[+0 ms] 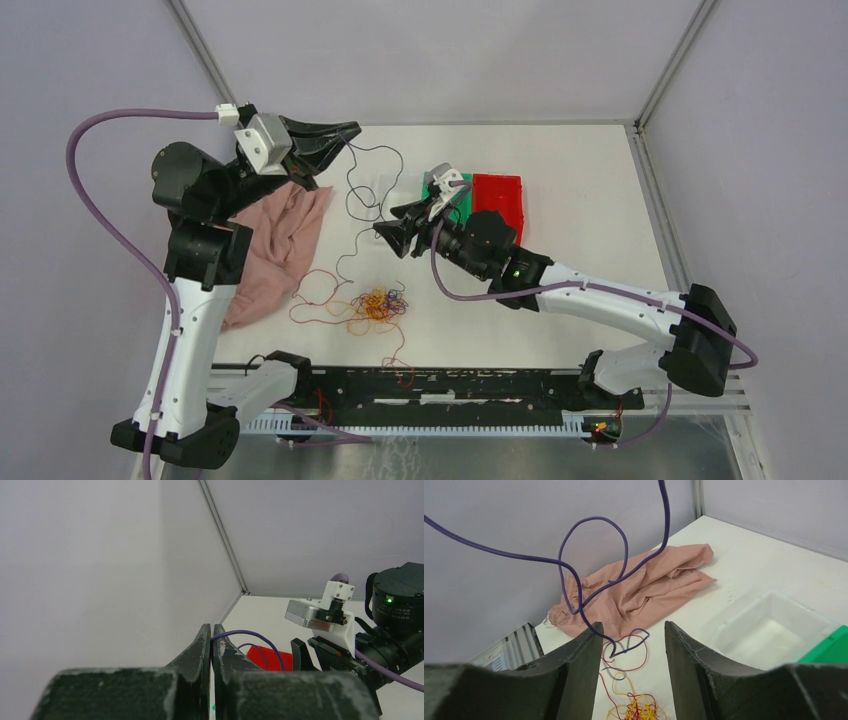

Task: Untangle the cables
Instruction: Place the cable in the bin.

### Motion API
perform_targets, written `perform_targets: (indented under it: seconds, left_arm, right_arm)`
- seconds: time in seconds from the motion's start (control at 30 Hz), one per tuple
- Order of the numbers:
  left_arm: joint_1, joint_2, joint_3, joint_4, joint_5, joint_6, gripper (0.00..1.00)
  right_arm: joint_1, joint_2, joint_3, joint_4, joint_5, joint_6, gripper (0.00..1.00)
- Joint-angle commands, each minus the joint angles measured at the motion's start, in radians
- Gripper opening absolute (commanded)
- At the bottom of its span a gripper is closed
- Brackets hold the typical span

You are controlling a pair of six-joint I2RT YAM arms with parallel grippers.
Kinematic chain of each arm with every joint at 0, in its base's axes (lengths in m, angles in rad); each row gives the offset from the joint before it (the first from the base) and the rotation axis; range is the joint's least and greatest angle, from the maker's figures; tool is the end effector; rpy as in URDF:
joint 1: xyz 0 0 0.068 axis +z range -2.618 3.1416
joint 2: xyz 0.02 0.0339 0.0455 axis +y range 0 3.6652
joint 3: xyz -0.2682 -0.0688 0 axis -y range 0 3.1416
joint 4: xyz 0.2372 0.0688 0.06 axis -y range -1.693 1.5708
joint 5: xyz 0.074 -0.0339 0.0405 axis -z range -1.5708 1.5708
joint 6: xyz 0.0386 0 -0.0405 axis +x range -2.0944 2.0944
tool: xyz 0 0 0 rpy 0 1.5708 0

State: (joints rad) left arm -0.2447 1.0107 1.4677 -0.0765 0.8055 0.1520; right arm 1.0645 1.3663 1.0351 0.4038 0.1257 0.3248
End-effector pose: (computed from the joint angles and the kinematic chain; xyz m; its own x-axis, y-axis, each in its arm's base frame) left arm 0.1460 -0.0651 0.5366 0.4799 -0.0117 -0.8772 0.7535 0.5176 0.4053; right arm 0.1601 0.2787 0.3639 -0.2242 0.2485 -0.9423 -0.7760 0.5394 0.3269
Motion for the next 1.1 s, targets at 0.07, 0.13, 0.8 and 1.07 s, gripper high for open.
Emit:
perform_targets:
  seconds: [0.07,0.13,0.8,1.07]
  left_arm:
    - [-0.008,-0.022,-0.016,0.031,0.015,-0.066,0.03]
    - [-0.009,-0.023,-0.021,0.033,0.015,-0.071,0.03]
    - [-0.040,-0.025,-0.120,0.096,-0.002,-0.161,0.03]
    - [-0.061,0.011,-0.131,0.110,-0.020,-0.130,0.03]
  right_arm:
    - [-0.009,-0.036,0.029,0.009,0.026,0.008,0.58]
    - [-0.009,-0.030,0.031,0.017,0.011,0.010,0.59]
    - [-0.202,0.019,-0.051,0.344,-0.178,0.392,0.43]
    - [-0.305,-0.006,-0.067,0.369,-0.162,0.447,0.01]
